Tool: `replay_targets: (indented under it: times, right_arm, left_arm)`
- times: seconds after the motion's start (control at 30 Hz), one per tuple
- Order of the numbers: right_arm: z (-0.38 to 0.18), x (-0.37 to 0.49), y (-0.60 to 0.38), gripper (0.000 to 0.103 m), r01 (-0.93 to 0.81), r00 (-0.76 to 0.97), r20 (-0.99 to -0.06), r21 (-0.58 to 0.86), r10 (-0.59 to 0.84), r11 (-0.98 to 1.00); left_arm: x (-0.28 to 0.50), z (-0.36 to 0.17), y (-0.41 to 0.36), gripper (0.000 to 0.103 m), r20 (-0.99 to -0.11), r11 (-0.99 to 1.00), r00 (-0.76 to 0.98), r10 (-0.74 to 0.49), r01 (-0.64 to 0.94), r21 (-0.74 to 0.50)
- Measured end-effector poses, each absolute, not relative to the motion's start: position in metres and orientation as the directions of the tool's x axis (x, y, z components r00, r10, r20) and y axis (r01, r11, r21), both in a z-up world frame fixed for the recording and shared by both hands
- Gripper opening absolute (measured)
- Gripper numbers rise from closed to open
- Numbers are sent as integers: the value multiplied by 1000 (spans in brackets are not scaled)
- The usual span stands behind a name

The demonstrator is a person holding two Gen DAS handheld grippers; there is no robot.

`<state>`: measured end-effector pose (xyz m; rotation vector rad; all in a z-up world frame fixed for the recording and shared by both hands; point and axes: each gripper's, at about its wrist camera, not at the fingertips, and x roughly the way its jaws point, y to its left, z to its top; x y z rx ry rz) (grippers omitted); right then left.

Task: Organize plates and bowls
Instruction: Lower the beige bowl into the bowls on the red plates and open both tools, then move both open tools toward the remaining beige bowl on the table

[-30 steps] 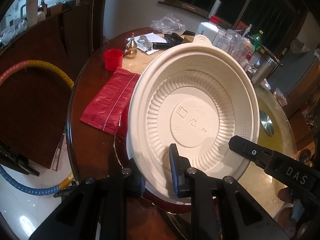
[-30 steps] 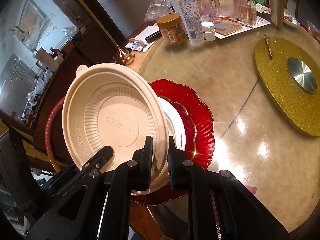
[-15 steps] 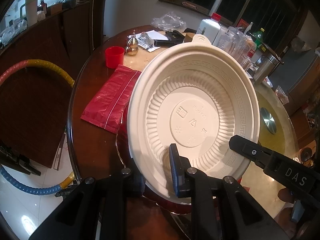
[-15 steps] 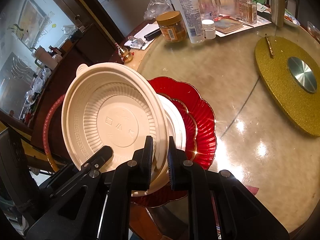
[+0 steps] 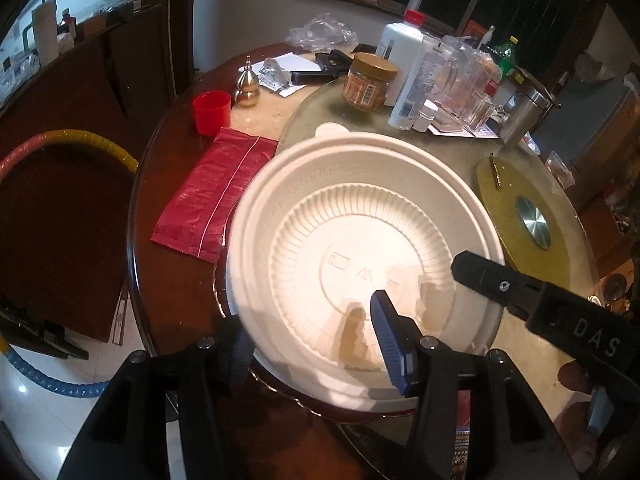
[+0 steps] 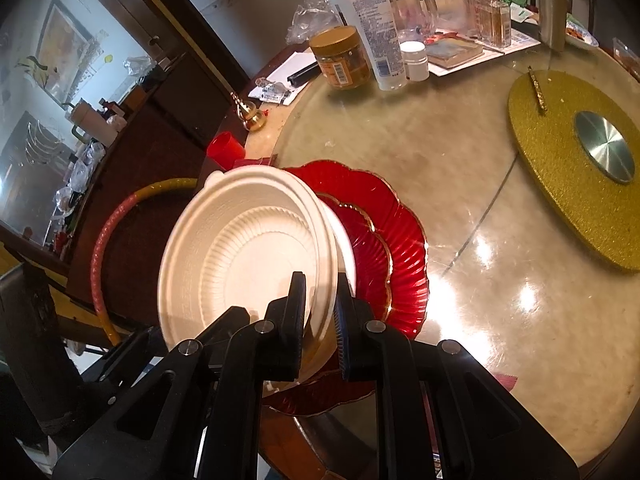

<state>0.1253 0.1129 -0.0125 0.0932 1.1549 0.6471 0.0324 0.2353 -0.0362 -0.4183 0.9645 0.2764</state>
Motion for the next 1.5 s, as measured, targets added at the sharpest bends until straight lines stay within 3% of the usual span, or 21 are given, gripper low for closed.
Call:
replay_targets:
  times: [0.23,0.4,0.5,0.57,0.67,1.07,1.3,1.4,1.5]
  right_arm:
    - [-5,122,123,14,-476,266,-818,349,510,807]
    - [-4,121,128,16,-486,291,-825,308,484,818]
    - [-4,122,126,26,-483,293,-827,305,480,820]
    - [-3,123,123,42,-479,303,-825,301,477,825]
    - [1,125,119,55,-473,320,-821,295,474,830]
    - [16,118,59,55,-420,377,-749,386,545,821]
    - [6,112,22,55,-374,379,-714,464,589,803]
    - [5,108,4,76,-341,416,-692,483,590,807]
    - [4,103,-15,79,-316,446,-672,499,591,807]
  left_arm:
    - [25,-23,234,58,-815,878,572,96,-434,-201]
    - [25,-20,236,68,-812,879,571,124,-442,-177]
    - [26,-19,236,68,-815,882,566,128,-440,-167]
    - [24,-18,237,69,-811,882,570,136,-443,-164]
    - [20,-13,239,69,-800,875,583,143,-452,-172]
    - [2,15,226,73,-718,872,672,180,-446,-200]
    - [8,22,181,75,-687,917,699,200,-381,-121]
    - [5,28,164,76,-649,927,722,239,-369,-68]
    - [3,34,146,80,-608,937,748,266,-349,-19]
